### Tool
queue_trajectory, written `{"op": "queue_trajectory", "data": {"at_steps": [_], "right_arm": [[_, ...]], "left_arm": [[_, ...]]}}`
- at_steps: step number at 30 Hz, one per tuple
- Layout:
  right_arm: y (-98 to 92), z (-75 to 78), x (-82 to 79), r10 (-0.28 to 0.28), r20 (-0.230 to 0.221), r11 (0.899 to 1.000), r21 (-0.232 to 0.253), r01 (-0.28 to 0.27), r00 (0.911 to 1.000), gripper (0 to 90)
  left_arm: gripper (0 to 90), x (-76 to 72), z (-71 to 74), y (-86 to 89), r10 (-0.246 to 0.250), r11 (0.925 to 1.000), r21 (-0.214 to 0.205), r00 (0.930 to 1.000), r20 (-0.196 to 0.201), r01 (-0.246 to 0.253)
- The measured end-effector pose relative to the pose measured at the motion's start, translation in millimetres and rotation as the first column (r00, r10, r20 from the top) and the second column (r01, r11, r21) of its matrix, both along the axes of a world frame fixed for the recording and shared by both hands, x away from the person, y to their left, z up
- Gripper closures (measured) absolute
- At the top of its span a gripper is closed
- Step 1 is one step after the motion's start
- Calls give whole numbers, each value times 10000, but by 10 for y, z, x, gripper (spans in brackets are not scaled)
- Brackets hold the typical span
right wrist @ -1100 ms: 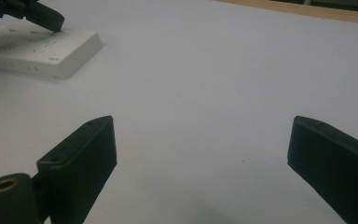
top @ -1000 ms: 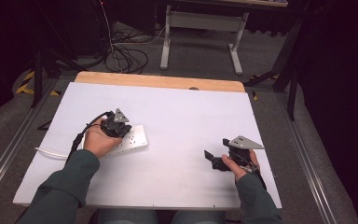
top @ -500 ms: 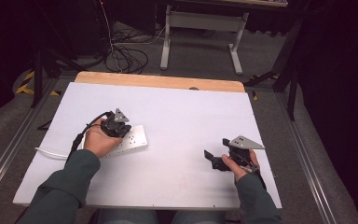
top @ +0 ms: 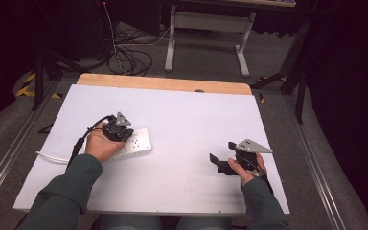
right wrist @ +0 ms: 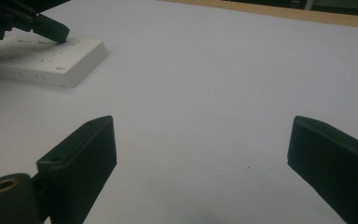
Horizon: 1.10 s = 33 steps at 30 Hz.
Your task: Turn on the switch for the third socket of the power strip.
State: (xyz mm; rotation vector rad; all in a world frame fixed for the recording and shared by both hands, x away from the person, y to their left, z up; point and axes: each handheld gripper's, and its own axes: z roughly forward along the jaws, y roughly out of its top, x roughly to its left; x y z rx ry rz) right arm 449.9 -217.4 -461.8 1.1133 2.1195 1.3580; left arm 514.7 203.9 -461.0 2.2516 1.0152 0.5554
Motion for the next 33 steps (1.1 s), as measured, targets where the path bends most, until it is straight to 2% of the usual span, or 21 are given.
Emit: {"op": "queue_trajectory", "data": {"at_steps": [3, 5, 7, 9, 12, 13, 15, 17, 20, 23, 29, 30, 32, 33], "right_arm": [[8, -1, 8, -3, -27, 10000, 34, 4, 10000, 86], [11, -2, 18, 47, 0, 10000, 20, -47, 10000, 86], [20, -6, 28, 58, -25, 10000, 31, -58, 10000, 86], [31, -8, 39, 88, -44, 10000, 4, -88, 10000, 85], [60, -5, 55, 153, -29, 9999, 27, -153, 9999, 85], [71, -2, 59, 181, -42, 9998, 25, -181, 9998, 86], [91, 1, 72, 233, -32, 9997, 35, -233, 9997, 85], [105, 3, 88, 301, -5, 9995, 23, -301, 9995, 86], [119, 7, 111, 336, -10, 9994, 28, -336, 9994, 86], [138, 13, 138, 429, -2, 9991, 57, -429, 9991, 85], [187, 39, 195, 669, 100, 9976, 161, -671, 9977, 86], [195, 45, 205, 690, 96, 9974, 223, -692, 9976, 86], [216, 57, 230, 768, 149, 9967, 238, -771, 9969, 86], [229, 64, 240, 773, 138, 9967, 257, -776, 9969, 85]], "left_arm": [[898, -5, -2, 32, 77, 9999, -86, 9999, 72, -77], [898, -10, 40, 86, 242, 9986, -472, 9992, 328, -227], [898, -22, 94, 153, 579, 9943, -931, 9962, 651, -517], [898, -42, 122, 213, 745, 9897, -1285, 9941, 793, -639], [898, -88, 167, 291, 920, 9806, -1813, 9917, 893, -747], [898, -101, 188, 320, 942, 9795, -1875, 9903, 1017, -739], [898, -140, 216, 356, 1014, 9736, -2148, 9896, 1020, -776], [898, -173, 238, 396, 1033, 9707, -2281, 9882, 1129, -754], [897, -219, 251, 456, 1158, 9646, -2494, 9872, 1095, -855], [895, -262, 254, 526, 1322, 9614, -2561, 9850, 1113, -1001], [883, -399, 278, 658, 1599, 9502, -2875, 9801, 1178, -1204], [883, -425, 285, 688, 1615, 9505, -2860, 9796, 1197, -1217], [884, -476, 294, 750, 1788, 9469, -2918, 9755, 1281, -1352], [884, -500, 297, 781, 1914, 9426, -3006, 9729, 1297, -1454]]}}
